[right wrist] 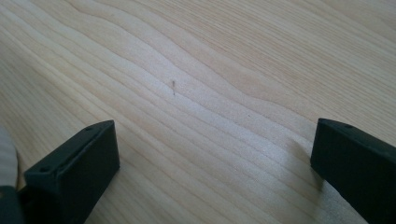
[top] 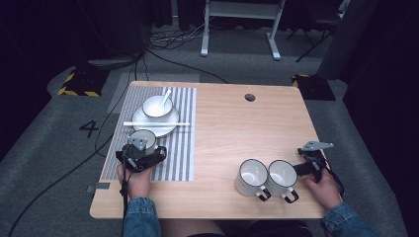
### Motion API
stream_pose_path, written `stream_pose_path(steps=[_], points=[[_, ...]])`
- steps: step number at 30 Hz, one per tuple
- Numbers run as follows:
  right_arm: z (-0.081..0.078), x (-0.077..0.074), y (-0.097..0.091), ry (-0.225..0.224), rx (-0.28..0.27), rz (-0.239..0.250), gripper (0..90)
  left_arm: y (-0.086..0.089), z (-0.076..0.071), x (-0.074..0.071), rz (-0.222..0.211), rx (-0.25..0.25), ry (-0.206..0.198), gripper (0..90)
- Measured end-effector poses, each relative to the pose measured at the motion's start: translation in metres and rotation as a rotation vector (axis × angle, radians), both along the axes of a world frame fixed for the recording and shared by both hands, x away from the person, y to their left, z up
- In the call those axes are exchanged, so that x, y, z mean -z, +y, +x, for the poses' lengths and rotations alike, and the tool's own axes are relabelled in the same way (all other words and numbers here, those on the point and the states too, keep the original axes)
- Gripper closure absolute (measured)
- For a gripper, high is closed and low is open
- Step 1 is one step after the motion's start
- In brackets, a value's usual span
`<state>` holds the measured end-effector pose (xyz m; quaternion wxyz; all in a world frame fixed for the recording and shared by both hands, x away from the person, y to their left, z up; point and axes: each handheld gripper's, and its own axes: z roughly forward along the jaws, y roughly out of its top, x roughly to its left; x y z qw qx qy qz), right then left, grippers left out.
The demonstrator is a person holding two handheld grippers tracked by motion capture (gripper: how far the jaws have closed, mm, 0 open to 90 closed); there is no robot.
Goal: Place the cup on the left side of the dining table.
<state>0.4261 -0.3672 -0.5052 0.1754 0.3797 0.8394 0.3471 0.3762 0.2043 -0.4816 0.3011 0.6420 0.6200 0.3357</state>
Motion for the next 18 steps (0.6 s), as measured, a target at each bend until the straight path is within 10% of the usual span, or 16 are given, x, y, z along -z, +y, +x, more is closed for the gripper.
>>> stream_pose_path(steps=[18], points=[[0.000, 0.000, 0.000, 0.001, -0.001, 0.000, 1.3, 0.007, -0.010, 0.004, -0.034, 0.016, 0.002, 2.2]])
